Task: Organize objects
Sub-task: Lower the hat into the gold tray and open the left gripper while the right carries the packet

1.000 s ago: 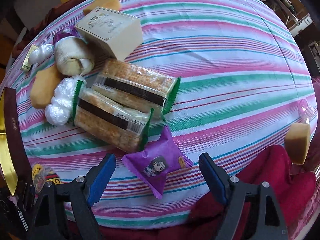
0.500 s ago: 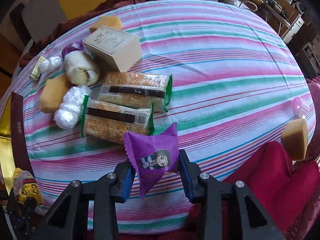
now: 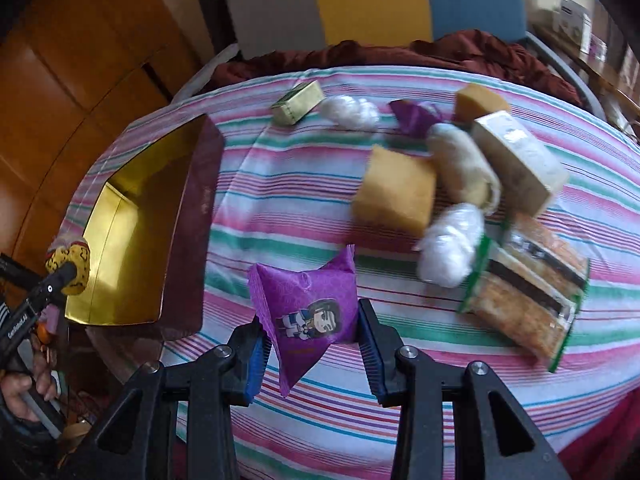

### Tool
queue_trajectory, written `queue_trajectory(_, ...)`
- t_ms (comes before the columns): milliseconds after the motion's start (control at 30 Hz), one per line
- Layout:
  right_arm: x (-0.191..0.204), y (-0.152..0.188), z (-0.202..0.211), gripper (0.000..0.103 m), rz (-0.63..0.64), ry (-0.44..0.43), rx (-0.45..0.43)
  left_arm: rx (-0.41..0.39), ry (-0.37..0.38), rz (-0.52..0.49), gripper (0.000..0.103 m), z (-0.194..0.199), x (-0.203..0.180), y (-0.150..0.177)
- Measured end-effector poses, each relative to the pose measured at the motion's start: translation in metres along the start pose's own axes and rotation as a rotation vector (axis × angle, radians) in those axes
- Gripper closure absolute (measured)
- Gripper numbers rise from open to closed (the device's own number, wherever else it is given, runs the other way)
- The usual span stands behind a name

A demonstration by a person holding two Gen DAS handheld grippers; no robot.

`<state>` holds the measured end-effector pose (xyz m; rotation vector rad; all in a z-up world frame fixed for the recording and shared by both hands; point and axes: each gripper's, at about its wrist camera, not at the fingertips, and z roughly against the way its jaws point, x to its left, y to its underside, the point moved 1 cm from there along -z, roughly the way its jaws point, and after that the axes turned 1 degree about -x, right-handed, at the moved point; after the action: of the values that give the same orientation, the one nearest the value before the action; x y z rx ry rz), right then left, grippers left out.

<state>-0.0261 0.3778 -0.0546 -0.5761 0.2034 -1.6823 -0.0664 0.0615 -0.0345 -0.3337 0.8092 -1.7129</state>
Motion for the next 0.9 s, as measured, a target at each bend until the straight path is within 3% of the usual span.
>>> queue_trajectory(300,0.027,0.003,-0.045,0.063,0.168,0.036,0.028,0.038,-0.193,-0.03,0.044,-0.002,0.033,0.02)
queue_trajectory(467,0.023,0.003,-0.05,0.063,0.211,0.006,-0.004,0.051,-0.239,-0.043,0.037,-0.006,0.036,0.026)
queue_trajectory(633,0.014,0.003,-0.05,0.063,0.19,-0.045,-0.03,0.018,-0.314,-0.055,0.023,-0.003,0.031,0.03)
queue_trajectory(900,0.017,0.004,-0.048,0.063,0.21,-0.032,-0.038,-0.032,-0.367,-0.008,0.022,0.01,0.037,0.03)
